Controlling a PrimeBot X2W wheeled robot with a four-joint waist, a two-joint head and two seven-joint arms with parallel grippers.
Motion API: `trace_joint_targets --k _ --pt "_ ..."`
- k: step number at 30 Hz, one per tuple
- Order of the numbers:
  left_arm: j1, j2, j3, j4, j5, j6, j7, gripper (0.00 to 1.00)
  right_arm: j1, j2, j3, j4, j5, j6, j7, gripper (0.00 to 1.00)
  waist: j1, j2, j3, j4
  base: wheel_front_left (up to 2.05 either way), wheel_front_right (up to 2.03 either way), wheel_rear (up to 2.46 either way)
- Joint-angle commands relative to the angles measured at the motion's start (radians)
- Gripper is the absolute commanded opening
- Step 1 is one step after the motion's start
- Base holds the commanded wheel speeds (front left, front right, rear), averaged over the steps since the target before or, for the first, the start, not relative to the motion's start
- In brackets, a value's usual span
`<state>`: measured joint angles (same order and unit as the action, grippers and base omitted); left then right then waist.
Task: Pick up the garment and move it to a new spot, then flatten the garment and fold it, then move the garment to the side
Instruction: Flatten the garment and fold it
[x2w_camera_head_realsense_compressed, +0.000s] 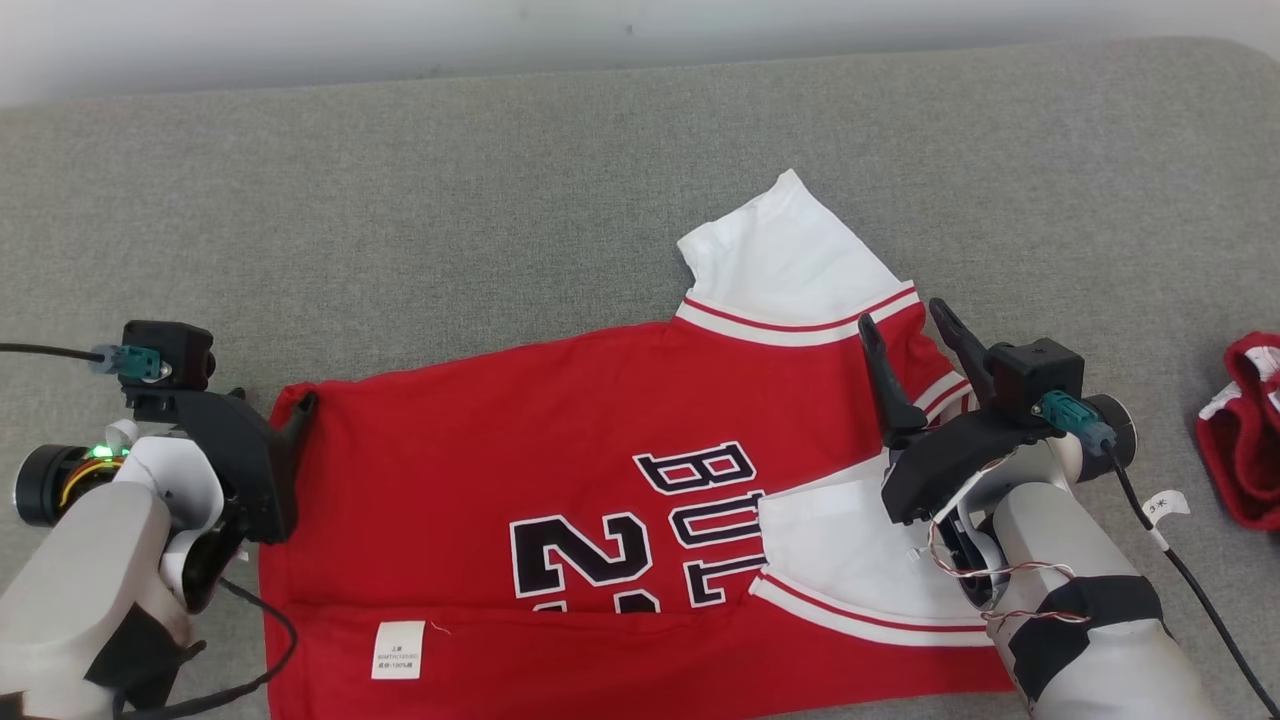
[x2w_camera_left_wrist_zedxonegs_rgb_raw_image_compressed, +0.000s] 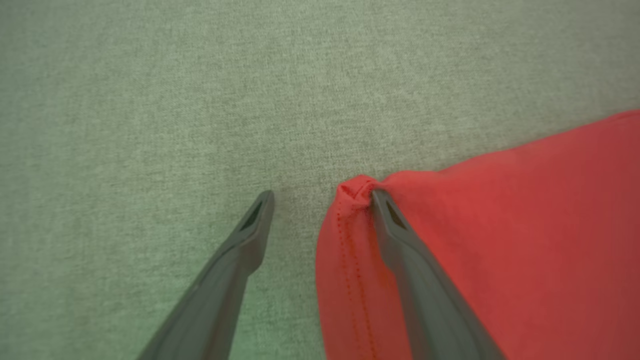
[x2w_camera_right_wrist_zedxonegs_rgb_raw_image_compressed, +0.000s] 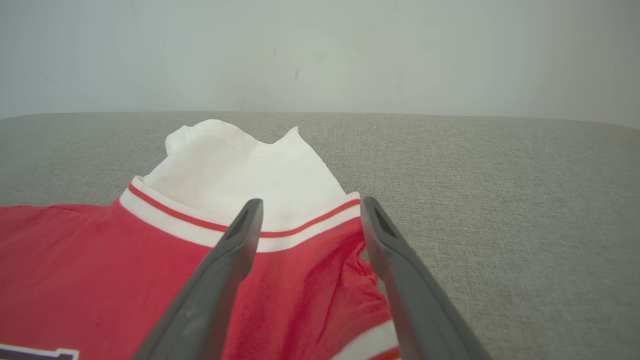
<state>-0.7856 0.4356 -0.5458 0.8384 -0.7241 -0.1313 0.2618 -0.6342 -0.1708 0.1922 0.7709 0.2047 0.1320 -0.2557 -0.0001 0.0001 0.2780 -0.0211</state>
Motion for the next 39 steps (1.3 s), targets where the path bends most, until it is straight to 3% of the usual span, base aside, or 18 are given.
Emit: trace_joint_targets --k 1,2,3,5,16,31,39 --pt "0.0 -0.004 -0.009 0.011 -0.01 0.002 -0.003 0.9 0.004 0.002 0.003 0.004 0.012 -0.003 -0.005 1.0 0.0001 -0.0001 0.002 0.0 0.0 0.0 0.0" --pt "0.0 -0.004 -0.009 0.011 -0.01 0.002 -0.003 0.9 0.004 0.002 0.003 0.004 0.012 -0.003 -0.005 1.0 0.0001 -0.0001 0.002 0.0 0.0 0.0 0.0" --pt "-0.001 -0.005 -0.014 0.013 -0.015 0.002 -0.005 0.51 0.0 0.001 0.005 0.004 0.014 -0.003 -0.004 1.0 0.0001 -0.0001 0.004 0.0 0.0 0.0 0.0" --pt "-0.006 -0.005 -0.017 0.019 -0.027 0.002 -0.008 0.0 -0.017 -0.005 0.009 0.002 0.017 -0.003 0.0 1.0 0.0001 -0.0001 0.01 0.0 0.0 0.0 0.0" --pt "-0.04 -0.028 -0.04 0.019 -0.052 0.002 -0.091 0.0 -0.159 -0.068 0.063 0.032 0.026 -0.003 0.092 1.0 0.0001 -0.0001 0.019 0.057 0.0 0.0 0.0" --pt "-0.126 -0.1 -0.14 -0.08 -0.086 0.002 -0.147 0.0 -0.416 -0.188 0.154 0.242 0.046 -0.003 0.347 1.0 0.0001 -0.0001 0.095 0.228 0.0 0.0 0.0" --pt "-0.16 -0.109 -0.188 -0.11 -0.112 0.002 -0.169 0.0 -0.474 -0.196 0.172 0.335 0.081 -0.003 0.411 1.0 0.0001 -0.0001 0.13 0.279 0.0 0.0 0.0"
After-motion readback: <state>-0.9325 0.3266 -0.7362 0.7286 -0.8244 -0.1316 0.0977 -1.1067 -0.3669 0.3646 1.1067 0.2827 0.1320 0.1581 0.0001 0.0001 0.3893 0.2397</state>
